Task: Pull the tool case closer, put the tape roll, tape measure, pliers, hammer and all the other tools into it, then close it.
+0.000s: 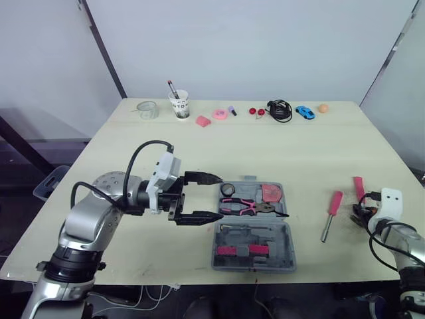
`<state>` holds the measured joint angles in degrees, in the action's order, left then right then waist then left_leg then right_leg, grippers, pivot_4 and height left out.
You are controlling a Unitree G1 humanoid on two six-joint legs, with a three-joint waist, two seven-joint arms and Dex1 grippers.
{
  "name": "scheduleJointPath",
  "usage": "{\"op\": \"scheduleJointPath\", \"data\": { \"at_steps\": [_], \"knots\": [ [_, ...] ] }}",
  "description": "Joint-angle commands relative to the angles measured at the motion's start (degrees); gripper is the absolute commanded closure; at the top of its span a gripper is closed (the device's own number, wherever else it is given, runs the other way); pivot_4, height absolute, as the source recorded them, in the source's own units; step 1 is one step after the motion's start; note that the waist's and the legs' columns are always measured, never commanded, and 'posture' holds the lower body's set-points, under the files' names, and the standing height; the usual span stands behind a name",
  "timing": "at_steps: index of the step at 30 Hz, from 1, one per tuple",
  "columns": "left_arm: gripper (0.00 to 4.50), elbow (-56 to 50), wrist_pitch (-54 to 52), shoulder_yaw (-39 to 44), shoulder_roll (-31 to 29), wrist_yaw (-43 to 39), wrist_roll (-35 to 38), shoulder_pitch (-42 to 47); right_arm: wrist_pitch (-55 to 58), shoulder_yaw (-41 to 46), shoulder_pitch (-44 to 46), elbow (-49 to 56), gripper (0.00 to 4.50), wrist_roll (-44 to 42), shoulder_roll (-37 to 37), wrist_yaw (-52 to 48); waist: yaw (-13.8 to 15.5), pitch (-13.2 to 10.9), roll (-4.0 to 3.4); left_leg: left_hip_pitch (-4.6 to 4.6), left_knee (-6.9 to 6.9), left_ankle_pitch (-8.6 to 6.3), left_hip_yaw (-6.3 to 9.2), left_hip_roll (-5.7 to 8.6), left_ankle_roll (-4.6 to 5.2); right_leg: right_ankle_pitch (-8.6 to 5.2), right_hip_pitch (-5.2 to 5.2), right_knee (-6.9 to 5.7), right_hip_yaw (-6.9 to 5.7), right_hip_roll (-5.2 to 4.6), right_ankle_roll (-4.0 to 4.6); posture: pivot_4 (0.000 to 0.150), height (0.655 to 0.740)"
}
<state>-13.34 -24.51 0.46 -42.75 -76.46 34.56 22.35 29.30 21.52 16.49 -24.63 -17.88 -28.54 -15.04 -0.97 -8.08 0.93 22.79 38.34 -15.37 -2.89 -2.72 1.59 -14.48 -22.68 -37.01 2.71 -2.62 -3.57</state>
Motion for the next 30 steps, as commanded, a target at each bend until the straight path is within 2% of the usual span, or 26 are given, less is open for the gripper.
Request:
{"op": "scheduleJointPath", "data": {
  "at_steps": [1,2,3,15,22,30],
  "knots": [
    [0.00,-2.46,0.39,0.69,-0.07,0.18,1.24,0.30,0.22,0.95,-0.40,-0.26,3.95,-0.13,0.08,0.45,0.00,0.00,0.00,0.00,0.00,0.00,0.00,0.00,0.00,0.00,0.00,0.00,0.00,0.00,0.00,0.150,0.7400],
    [0.00,-2.46,0.34,0.70,-0.05,0.23,1.28,0.32,0.46,1.04,-0.58,-0.25,4.26,-0.23,0.21,0.62,0.00,0.00,0.00,0.00,0.00,0.00,0.00,0.00,0.00,0.00,0.00,0.00,0.01,0.00,0.00,0.150,0.7400],
    [0.00,-2.52,0.30,0.70,-0.05,0.23,1.33,0.31,0.65,1.05,-0.85,-0.22,4.39,-0.27,0.24,0.74,0.00,0.00,0.01,-0.01,0.01,0.00,0.00,0.00,0.00,0.00,0.01,0.00,0.01,0.00,0.00,0.150,0.7400],
    [0.00,-2.12,0.35,0.31,-0.26,-0.40,1.63,0.35,-1.62,2.84,-2.70,3.53,4.39,-0.22,-0.22,2.92,0.24,0.01,0.02,0.01,0.01,0.00,0.02,0.00,0.00,0.00,0.02,0.01,-0.02,0.00,0.00,0.150,0.7400],
    [0.00,-1.11,3.27,0.71,0.09,-1.48,0.58,-0.25,-0.45,3.29,-7.08,16.95,4.39,-2.20,-3.31,-1.32,0.03,-0.12,-0.20,0.06,-0.01,0.00,0.02,0.01,0.00,0.00,-0.01,0.06,0.02,-0.01,-0.02,0.150,0.7400],
    [0.00,1.54,5.22,1.60,-0.85,-3.99,0.89,-0.50,4.09,-3.39,-14.45,36.84,4.39,-7.07,-11.80,-18.72,0.01,-0.19,-0.26,0.01,-0.01,0.00,0.03,-0.02,0.00,0.00,-0.01,0.04,0.03,0.04,-0.02,0.150,0.7400]
  ]
}}
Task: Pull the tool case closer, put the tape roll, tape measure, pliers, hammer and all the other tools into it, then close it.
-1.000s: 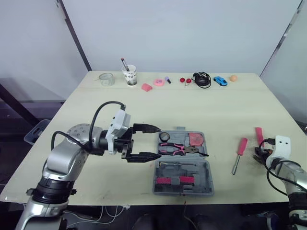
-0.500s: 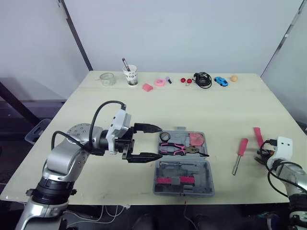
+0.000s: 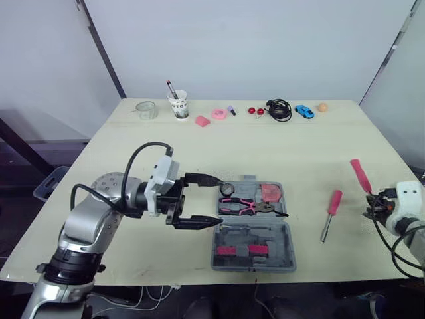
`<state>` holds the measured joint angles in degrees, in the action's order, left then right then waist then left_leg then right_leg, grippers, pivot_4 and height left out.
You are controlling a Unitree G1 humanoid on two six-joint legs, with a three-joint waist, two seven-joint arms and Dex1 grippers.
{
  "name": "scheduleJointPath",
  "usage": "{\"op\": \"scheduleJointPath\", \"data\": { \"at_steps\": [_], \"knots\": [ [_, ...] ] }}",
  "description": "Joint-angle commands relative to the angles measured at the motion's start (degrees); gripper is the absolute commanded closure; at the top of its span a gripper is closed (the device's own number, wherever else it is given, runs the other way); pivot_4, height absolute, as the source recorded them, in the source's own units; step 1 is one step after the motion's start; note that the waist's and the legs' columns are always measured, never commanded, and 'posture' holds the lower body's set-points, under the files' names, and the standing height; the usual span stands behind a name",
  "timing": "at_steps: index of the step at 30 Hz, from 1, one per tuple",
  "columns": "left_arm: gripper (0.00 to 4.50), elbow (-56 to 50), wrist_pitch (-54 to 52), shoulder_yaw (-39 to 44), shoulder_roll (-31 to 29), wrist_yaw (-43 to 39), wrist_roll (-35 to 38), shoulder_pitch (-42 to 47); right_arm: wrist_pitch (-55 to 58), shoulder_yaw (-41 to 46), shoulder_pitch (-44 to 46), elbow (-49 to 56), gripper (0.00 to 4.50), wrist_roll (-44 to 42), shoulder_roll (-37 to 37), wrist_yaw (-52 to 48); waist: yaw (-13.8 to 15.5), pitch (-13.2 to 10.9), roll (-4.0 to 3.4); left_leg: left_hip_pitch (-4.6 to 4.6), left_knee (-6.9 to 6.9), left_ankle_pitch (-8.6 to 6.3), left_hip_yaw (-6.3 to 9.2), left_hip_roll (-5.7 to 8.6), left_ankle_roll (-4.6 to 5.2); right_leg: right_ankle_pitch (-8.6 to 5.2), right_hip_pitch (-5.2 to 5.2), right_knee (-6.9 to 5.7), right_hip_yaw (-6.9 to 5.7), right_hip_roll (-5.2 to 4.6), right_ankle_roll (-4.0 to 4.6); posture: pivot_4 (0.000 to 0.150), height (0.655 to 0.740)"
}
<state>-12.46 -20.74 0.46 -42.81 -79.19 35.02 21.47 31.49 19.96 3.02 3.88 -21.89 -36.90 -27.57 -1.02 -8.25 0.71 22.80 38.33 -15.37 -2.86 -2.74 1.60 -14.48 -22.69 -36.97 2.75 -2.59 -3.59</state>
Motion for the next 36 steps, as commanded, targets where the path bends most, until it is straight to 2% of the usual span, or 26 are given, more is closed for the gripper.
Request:
{"op": "scheduleJointPath", "data": {
  "at_steps": [1,10,15,19,28,36],
  "knots": [
    [0.00,1.14,1.75,1.70,-0.93,-1.64,0.44,0.43,2.98,-3.01,-1.49,10.69,4.39,-4.26,-4.74,-8.73,0.11,-0.02,-0.02,-0.01,0.00,0.00,0.01,0.00,0.00,0.00,0.00,0.00,0.03,0.00,0.00,0.150,0.7400],
    [0.00,4.17,4.59,2.64,-3.17,-5.45,-0.23,-1.16,6.47,-16.13,3.38,20.26,4.39,-5.01,-12.59,-20.88,0.19,-0.10,0.11,0.00,0.01,0.00,0.08,-0.01,0.00,-0.01,0.00,0.03,-0.03,-0.01,0.01,0.150,0.7400],
    [0.00,7.21,9.29,2.69,-5.65,-8.73,-3.04,-3.84,7.62,-29.98,13.14,22.43,4.39,-1.31,-12.66,-26.12,0.17,-0.22,0.30,0.04,0.02,0.00,0.09,-0.01,0.00,-0.13,-0.01,0.03,-0.06,-0.02,0.23,0.150,0.7400],
    [0.00,7.94,10.73,3.33,-6.65,-9.40,-3.30,-6.10,6.52,-37.56,18.69,22.04,4.39,3.00,-12.64,-29.33,0.33,-0.25,0.34,0.03,0.01,0.00,0.11,-0.06,0.00,-0.14,-0.03,0.03,-0.11,-0.02,0.25,0.150,0.7400],
    [0.00,9.13,13.58,3.57,-9.32,-10.78,-4.57,-9.99,6.50,-48.11,24.22,19.94,4.39,11.22,-11.28,-32.04,0.41,-0.31,0.45,0.07,0.02,0.00,0.09,-0.07,0.00,-0.14,-0.04,0.07,-0.20,-0.10,0.26,0.150,0.7400],
    [0.00,11.20,15.81,2.63,-10.37,-11.98,-5.86,-10.12,5.84,-52.30,25.52,16.36,4.39,17.75,-8.69,-31.42,0.41,-0.32,0.45,0.11,0.02,0.00,0.02,-0.08,0.00,-0.14,-0.11,0.06,-0.22,-0.10,0.26,0.150,0.7400]
  ]
}}
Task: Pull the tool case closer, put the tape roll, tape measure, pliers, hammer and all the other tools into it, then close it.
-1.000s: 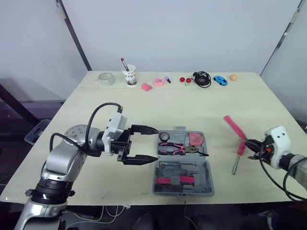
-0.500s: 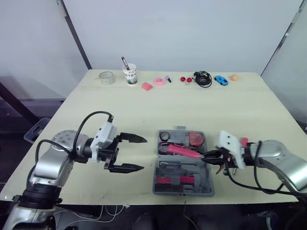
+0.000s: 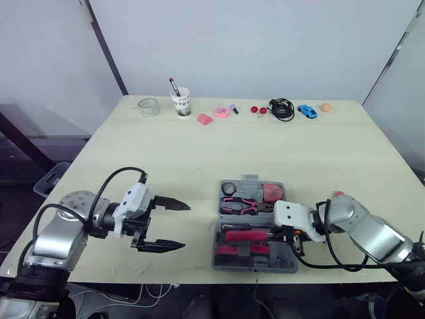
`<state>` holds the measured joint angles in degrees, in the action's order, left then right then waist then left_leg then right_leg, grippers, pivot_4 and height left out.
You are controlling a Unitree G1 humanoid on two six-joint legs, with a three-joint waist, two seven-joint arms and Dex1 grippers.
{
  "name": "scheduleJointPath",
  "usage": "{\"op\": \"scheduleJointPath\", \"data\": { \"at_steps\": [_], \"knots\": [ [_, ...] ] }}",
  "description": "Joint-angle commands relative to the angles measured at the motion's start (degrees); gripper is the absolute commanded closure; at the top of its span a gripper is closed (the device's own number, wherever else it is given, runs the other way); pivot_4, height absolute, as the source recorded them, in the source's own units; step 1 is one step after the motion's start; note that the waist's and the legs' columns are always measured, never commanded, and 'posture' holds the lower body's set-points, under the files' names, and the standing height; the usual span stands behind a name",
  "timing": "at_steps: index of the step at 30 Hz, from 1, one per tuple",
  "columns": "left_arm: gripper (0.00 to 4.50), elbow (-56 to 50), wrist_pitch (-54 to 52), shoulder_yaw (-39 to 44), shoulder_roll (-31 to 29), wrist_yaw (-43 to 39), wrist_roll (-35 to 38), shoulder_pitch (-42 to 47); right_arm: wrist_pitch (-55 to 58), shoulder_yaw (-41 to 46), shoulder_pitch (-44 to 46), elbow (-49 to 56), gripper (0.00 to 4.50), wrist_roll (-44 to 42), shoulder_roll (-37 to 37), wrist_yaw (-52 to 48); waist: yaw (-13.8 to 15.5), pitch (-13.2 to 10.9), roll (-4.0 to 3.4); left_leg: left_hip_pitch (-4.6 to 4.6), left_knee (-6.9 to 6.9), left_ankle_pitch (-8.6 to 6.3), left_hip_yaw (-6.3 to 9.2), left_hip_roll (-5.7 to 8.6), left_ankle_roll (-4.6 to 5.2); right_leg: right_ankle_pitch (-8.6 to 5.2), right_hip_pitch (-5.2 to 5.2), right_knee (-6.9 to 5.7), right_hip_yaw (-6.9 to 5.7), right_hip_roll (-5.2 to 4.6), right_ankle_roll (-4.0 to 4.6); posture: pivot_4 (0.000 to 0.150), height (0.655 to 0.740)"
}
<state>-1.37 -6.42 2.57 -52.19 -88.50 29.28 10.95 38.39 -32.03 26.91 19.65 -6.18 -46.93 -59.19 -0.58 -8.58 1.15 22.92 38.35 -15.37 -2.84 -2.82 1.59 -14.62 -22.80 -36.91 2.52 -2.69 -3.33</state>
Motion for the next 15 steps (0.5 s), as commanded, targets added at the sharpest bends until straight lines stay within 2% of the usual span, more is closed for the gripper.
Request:
{"op": "scheduleJointPath", "data": {
  "at_steps": [1,15],
  "knots": [
    [0.00,0.35,1.61,0.40,-1.03,-2.76,-0.18,0.57,-1.18,-0.71,1.75,0.29,4.39,2.77,1.80,0.27,-0.04,0.00,0.00,0.00,0.00,0.00,-0.01,0.00,0.00,0.00,-0.01,0.00,0.00,0.00,0.00,0.150,0.7400],
    [0.00,1.00,2.55,-1.40,-0.54,-3.22,-0.58,2.20,-0.97,-1.93,0.69,-1.06,4.39,6.64,7.40,0.78,-0.04,0.00,0.00,0.00,0.00,0.00,-0.05,0.00,0.00,0.01,0.00,-0.05,-0.04,0.01,-0.01,0.150,0.7400]
  ]
}}
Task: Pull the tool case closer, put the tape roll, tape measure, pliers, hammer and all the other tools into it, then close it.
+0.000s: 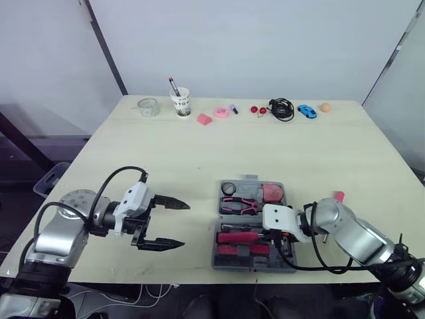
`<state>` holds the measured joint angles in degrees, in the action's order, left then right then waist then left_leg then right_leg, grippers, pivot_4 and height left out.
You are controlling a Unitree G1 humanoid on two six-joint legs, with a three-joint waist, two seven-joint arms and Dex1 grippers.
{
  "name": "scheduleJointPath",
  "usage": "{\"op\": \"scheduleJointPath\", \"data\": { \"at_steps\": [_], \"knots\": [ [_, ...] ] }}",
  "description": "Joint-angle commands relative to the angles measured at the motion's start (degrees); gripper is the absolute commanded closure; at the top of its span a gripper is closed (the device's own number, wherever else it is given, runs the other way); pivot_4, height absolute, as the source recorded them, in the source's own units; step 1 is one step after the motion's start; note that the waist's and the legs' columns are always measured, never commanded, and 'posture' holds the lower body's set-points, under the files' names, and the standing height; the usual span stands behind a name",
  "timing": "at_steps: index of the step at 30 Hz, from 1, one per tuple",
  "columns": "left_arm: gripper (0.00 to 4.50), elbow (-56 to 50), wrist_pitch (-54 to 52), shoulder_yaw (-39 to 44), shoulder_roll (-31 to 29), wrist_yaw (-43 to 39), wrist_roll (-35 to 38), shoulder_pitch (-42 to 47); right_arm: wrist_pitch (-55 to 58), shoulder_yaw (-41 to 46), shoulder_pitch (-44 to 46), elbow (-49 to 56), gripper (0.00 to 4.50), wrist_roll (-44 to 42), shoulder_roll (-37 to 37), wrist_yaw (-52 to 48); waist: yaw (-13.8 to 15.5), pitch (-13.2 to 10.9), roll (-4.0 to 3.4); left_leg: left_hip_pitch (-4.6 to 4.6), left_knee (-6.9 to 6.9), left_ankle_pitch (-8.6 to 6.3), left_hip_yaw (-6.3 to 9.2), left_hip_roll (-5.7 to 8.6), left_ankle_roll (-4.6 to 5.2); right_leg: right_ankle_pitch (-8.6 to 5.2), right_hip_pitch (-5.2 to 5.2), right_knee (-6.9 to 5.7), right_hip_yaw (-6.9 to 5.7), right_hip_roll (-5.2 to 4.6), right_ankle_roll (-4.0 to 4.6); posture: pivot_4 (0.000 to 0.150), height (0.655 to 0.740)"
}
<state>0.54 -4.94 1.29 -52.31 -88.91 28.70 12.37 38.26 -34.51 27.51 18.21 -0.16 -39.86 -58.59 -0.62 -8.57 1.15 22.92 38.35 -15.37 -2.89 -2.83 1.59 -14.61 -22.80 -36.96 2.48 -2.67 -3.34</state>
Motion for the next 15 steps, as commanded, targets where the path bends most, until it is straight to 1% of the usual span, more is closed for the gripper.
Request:
{"op": "scheduleJointPath", "data": {
  "at_steps": [1,7,9,11,15],
  "knots": [
    [0.00,-0.88,1.15,-0.21,-0.42,-2.78,0.02,0.86,-0.96,0.53,-0.05,0.24,4.39,0.77,0.43,0.16,-0.01,0.00,0.00,0.00,0.00,0.00,0.00,0.00,0.00,0.00,0.00,0.00,0.00,0.00,0.00,0.150,0.7400],
    [0.00,-0.70,1.28,-0.39,-0.44,-2.86,0.06,1.11,-1.59,0.60,-0.68,-0.29,4.39,1.27,0.23,-0.34,-0.01,0.00,0.00,0.00,0.00,0.00,0.00,0.00,0.00,0.00,0.00,-0.01,0.00,0.00,0.00,0.150,0.7400],
    [0.00,-0.79,1.19,-0.43,-0.38,-2.79,0.11,1.17,-1.82,0.78,-0.82,-0.31,3.52,1.28,0.23,-0.47,-0.01,0.00,0.00,0.00,0.00,0.00,0.00,0.00,0.00,0.00,0.00,-0.01,0.00,0.00,0.00,0.150,0.7400],
    [0.00,-0.87,1.16,-0.43,-0.33,-2.73,0.15,1.16,-2.22,1.32,-1.10,-0.17,2.91,1.41,0.23,-0.14,-0.01,0.00,0.00,0.00,0.00,0.00,0.00,0.00,0.00,0.00,0.00,-0.01,0.00,0.00,0.00,0.150,0.7400],
    [0.00,-0.91,1.18,-0.47,-0.24,-2.59,0.23,1.17,-1.96,3.63,-1.89,1.00,2.91,-0.25,0.24,-0.38,0.00,0.00,0.00,0.00,0.00,0.00,-0.01,0.00,0.00,0.00,0.00,-0.01,0.00,0.00,0.00,0.150,0.7400]
  ]
}}
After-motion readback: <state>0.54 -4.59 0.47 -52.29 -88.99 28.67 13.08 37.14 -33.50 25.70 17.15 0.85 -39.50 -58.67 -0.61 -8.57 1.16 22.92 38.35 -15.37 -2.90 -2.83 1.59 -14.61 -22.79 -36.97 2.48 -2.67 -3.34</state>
